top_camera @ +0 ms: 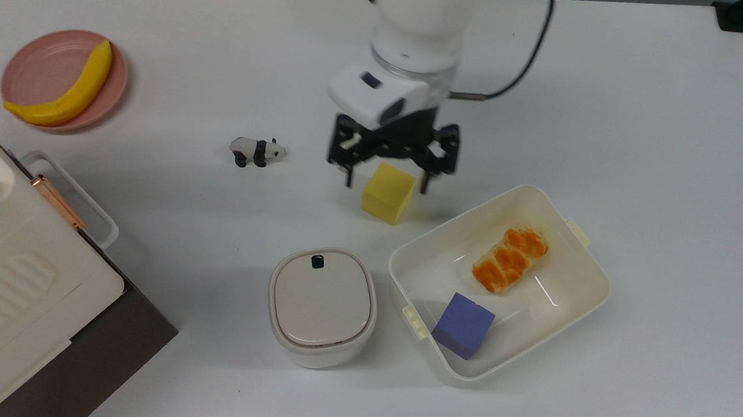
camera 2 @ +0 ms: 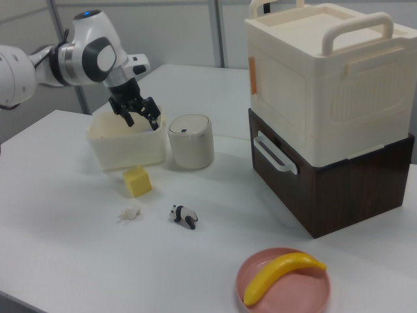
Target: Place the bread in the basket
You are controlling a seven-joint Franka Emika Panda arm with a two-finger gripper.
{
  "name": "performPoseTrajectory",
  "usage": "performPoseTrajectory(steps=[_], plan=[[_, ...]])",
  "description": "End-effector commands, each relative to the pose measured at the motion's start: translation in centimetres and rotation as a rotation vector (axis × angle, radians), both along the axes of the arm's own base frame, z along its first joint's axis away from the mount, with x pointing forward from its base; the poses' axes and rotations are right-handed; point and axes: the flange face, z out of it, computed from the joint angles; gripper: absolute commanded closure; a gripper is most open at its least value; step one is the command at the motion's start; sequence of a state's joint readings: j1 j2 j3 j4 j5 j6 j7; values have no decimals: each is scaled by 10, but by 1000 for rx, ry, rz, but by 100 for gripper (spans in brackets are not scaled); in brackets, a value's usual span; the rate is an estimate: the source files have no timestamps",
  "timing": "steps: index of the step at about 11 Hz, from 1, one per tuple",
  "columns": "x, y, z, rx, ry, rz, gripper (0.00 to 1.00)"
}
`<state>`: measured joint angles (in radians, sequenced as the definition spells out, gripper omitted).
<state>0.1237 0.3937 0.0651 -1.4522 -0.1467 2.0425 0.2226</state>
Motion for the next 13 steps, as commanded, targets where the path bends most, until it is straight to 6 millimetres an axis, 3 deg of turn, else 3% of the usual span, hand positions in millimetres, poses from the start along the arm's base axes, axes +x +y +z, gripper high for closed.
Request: performPoseTrajectory(steps=[1, 4, 6, 13], plan=[[-55, -64, 42, -52, 108, -78, 0], [-99, -130, 65, -63, 205, -67, 0], [-113, -154, 85, -12, 208, -82, 0], [-110, -144, 91, 53, 211, -68, 0]])
